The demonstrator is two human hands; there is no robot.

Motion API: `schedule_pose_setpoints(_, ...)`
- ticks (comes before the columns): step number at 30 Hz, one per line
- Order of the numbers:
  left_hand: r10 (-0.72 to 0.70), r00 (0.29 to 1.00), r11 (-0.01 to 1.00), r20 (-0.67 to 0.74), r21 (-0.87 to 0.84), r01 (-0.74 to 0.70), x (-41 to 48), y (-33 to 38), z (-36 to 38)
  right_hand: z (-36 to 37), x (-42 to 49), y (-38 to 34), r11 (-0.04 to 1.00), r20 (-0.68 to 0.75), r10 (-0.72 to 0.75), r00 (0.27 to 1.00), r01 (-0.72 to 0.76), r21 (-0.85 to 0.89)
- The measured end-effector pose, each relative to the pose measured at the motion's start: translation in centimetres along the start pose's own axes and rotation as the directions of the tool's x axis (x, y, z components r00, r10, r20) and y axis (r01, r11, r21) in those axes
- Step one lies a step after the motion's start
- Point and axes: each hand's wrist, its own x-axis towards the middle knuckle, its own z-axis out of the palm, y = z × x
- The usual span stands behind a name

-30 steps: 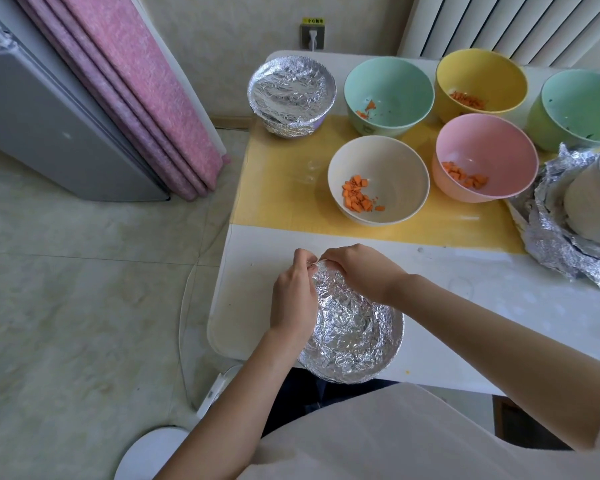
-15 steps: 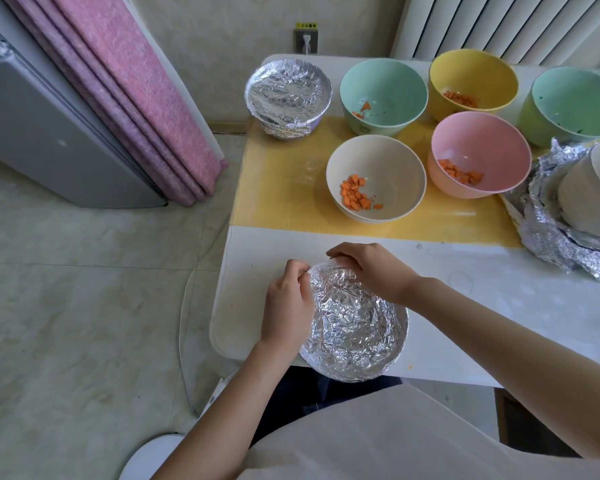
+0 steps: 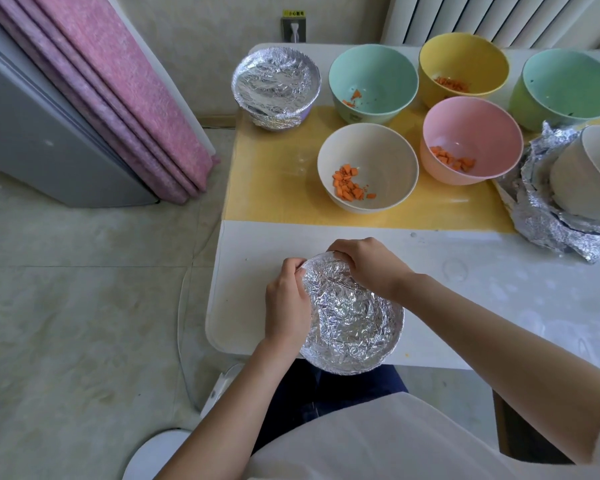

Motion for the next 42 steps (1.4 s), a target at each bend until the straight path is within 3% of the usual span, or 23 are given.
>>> schedule_pose_setpoints(3,-0.004,1.000,1.000,-0.023,0.009,0.004,-0.2,0.0,-0.2,-0.4,0.1,0.0,0.995,0.103,-0.024,0.994,0.034,-0.096)
schedule_pose_setpoints(13,-0.003,1.000,0.999,-0.031,0.045,0.005,0.0,0.3,-0.1,-0.5,1.2,-0.3,0.993,0.187,-0.111,0.976,0.114,-0.009)
schedule_pose_setpoints(21,-0.006,0.999,0.997,-0.049,0.078,0.010,-0.2,0.3,0.2,-0.6,1.3,-1.0,0.969,0.258,-0.116,0.959,0.166,-0.181)
schedule_pose_setpoints(28,-0.026,0.998,0.994,-0.061,0.101,0.032,-0.5,0.7,0.1,0.1,2.6,-0.8,0.977,0.279,-0.133,0.951,0.174,-0.127)
schedule_pose_setpoints(32,-0.048,0.997,0.993,-0.065,0.108,0.055,-0.6,0.7,0.1,-0.9,3.0,-1.0,0.987,0.361,-0.144,0.921,0.161,-0.017)
schedule_pose_setpoints(35,-0.048,0.996,0.992,-0.079,0.111,0.057,-0.7,0.6,0.2,-1.0,2.8,-1.4,0.983,0.324,-0.180,0.929,0.178,0.034)
schedule_pose_setpoints(42,-0.063,0.995,0.992,-0.079,0.107,0.072,-1.5,0.9,0.4,-0.2,2.2,-0.8,0.968,0.290,-0.218,0.932,0.245,-0.058)
